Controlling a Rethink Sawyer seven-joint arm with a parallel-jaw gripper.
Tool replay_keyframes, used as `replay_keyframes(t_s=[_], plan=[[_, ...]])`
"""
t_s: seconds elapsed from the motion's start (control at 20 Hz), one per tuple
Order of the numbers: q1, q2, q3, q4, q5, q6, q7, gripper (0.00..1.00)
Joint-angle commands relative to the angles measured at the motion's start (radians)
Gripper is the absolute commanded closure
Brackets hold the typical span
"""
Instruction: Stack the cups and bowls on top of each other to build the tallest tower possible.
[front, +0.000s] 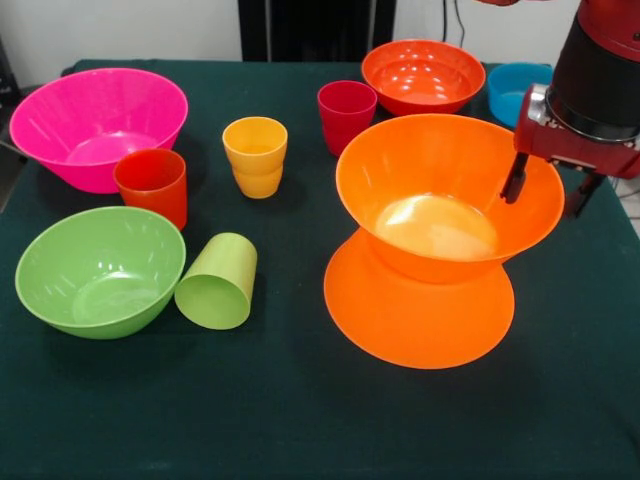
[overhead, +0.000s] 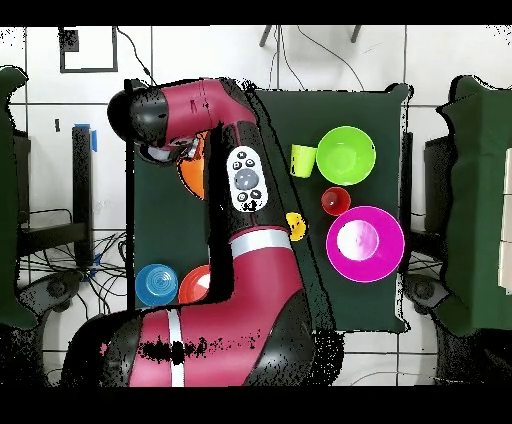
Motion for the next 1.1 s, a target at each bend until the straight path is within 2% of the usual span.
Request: replay_keyframes(t_s=[0.05,0.55,1.1], plan=[[-0.01,-0.012,0.071,0.108,-0.044,-0.096,-0.232,0.0],[-0.019,0.003,0.081,0.139,-0.038,-0.152,-0.227,0.0],[-0.011,-0.014,0.076,0.114,-0.035,-0.098,-0.222,0.0]])
